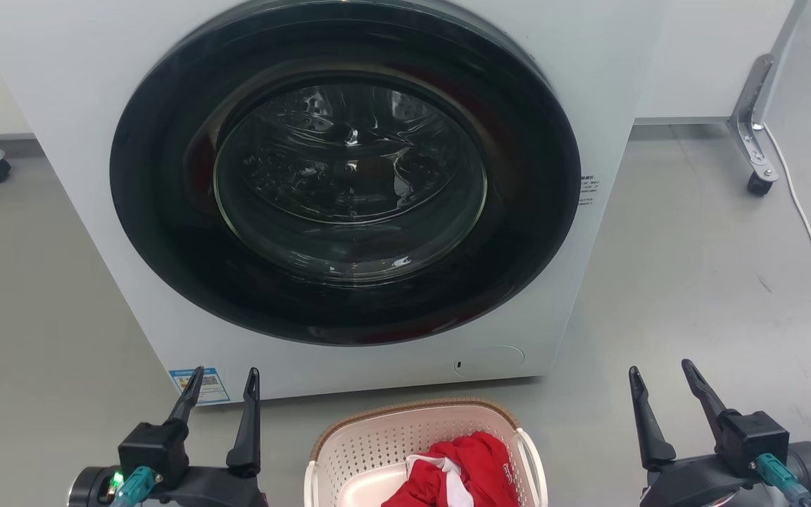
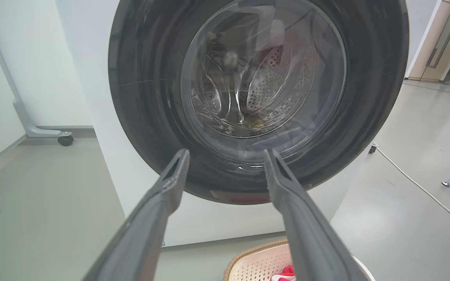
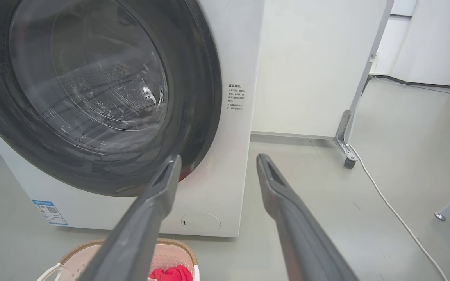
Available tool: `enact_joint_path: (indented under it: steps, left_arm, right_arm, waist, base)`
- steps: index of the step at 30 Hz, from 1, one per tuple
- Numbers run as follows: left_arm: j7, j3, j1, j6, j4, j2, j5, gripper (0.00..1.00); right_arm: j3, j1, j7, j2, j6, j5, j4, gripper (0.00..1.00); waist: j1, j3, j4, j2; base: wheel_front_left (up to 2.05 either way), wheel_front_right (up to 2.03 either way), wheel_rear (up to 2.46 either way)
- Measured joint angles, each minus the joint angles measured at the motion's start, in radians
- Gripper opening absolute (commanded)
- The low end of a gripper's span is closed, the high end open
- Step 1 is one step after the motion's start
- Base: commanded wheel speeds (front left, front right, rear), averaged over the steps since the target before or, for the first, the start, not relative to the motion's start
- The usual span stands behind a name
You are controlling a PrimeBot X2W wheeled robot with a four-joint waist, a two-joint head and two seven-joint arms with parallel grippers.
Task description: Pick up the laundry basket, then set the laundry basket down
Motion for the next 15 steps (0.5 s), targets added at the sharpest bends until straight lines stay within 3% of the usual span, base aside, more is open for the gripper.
enact_joint_path:
  steps: [15]
  left_arm:
    - [0.018, 0.009, 0.013, 0.002, 0.017, 0.001, 0.006, 1.00]
  right_arm:
    - [-0.006, 0.000, 0.000, 0.004, 0.000, 0.002, 0.026, 1.00]
  waist:
    - [0.0000, -0.001, 0.002, 0.0000]
  base:
    - [0.00, 0.00, 0.00]
